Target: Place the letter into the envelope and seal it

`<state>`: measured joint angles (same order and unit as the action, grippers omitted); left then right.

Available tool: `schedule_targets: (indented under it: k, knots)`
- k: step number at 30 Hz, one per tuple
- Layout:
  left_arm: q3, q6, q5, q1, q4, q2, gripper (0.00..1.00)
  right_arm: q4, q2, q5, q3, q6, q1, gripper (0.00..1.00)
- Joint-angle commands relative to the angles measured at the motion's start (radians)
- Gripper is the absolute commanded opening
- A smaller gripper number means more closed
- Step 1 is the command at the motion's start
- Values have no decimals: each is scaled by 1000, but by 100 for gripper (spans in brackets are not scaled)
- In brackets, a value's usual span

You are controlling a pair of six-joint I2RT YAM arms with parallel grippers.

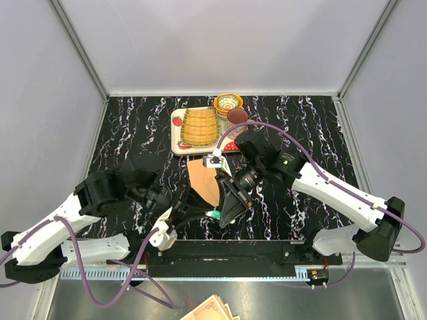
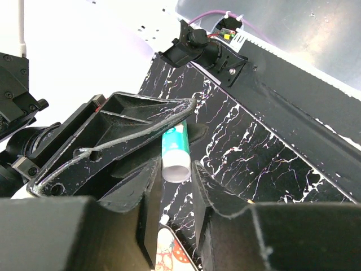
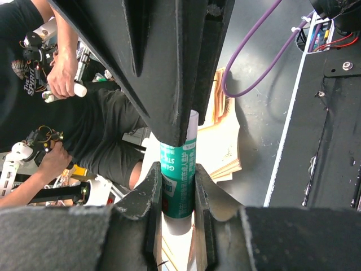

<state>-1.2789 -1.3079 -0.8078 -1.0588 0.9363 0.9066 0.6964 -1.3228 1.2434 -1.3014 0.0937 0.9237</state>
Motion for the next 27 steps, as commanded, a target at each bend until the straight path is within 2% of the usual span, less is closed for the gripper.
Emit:
schedule_targets:
  k: [1, 5, 9, 11, 13, 18, 20, 23, 27]
  knots:
    - [-33, 27, 4, -15, -36, 2, 26, -64, 2, 33, -21, 29, -5, 0]
    - [-23, 102, 5, -17, -76, -2, 22, -66, -1, 25, -29, 34, -5, 0]
    - [-23, 252, 24, -15, -86, 2, 7, 3, 2, -45, -56, -52, -5, 0]
    - [-16, 341, 35, -15, -112, 3, 0, 46, 2, -155, -97, -109, -5, 0]
    - [7, 502, 38, -10, -137, 0, 0, 94, 5, -281, -130, -205, -5, 0]
    - [79, 916, 88, 22, -284, -6, 0, 101, 23, -533, -209, -278, -5, 0]
    - [104, 1031, 126, 51, -359, -11, 0, 69, 45, -643, -220, -305, -3, 0]
    - [153, 1365, 199, 144, -453, -6, 0, -15, 91, -797, -203, -374, 13, 0]
    - [199, 1654, 135, 314, -545, 18, 0, -57, 112, -950, -202, -520, 43, 0]
